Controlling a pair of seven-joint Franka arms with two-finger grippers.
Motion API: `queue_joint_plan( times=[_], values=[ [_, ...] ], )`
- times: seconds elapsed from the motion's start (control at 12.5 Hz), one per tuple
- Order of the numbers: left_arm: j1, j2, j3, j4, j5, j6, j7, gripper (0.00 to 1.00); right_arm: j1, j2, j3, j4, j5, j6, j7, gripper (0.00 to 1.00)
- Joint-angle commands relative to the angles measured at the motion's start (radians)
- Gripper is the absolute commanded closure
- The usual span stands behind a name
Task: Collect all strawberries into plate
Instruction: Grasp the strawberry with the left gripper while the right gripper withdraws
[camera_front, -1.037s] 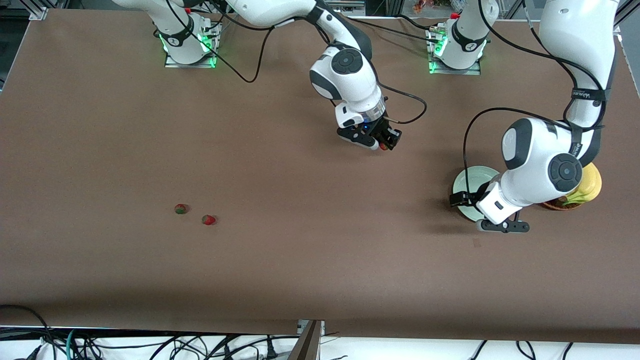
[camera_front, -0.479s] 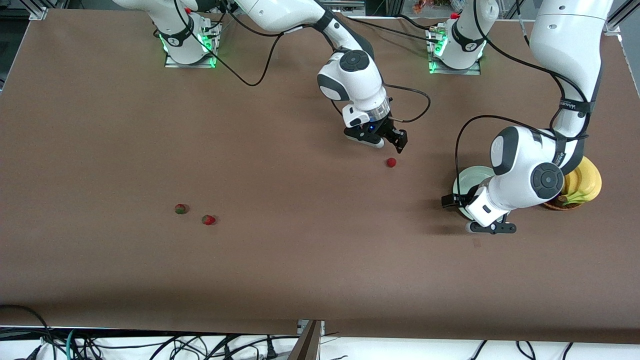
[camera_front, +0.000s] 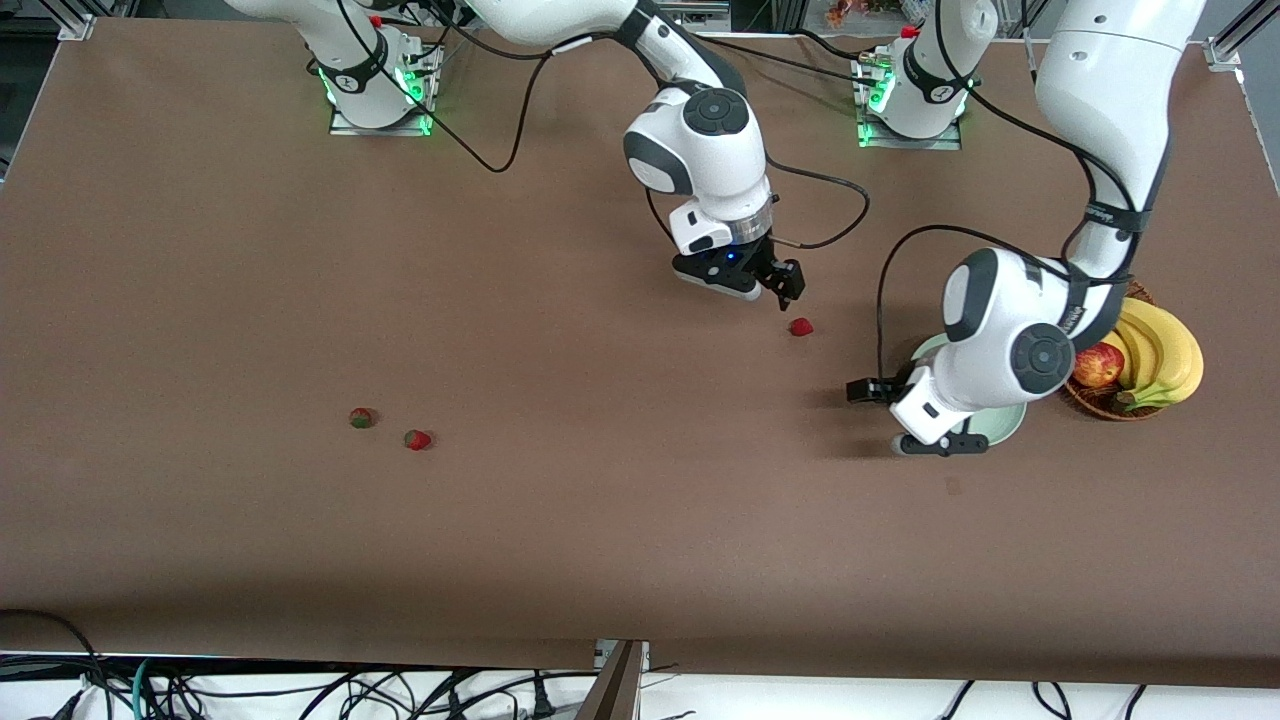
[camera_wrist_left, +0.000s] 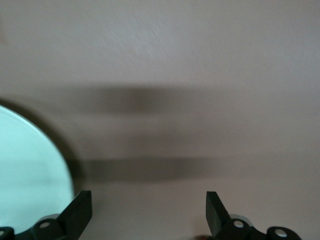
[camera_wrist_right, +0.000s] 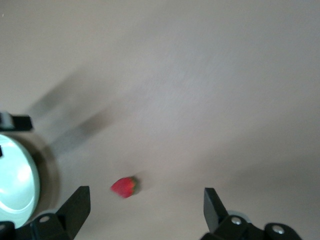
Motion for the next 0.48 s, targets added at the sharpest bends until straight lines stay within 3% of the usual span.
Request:
queue_joint_plan(
  times=[0.0,0.24,0.4],
  values=[
    [-0.004,-0.053,-0.039,-0.144,-0.001,0.116,-0.101,0.00,-0.077,-0.107,0.016,-0.023,0.003,-0.190,-0.162,0.00],
    [-0.006,-0.087,-0.100,-0.255,0.000,0.170,-0.181,0.00,-0.170,-0.195,0.006,-0.055,0.127,-0.381,-0.453,0.00],
    [-0.007,-0.107,-0.113,-0.324,0.000,0.212,-0.197,0.00,-0.231,-0.248,-0.010,-0.092,0.137,-0.465,-0.610,0.00]
  ],
)
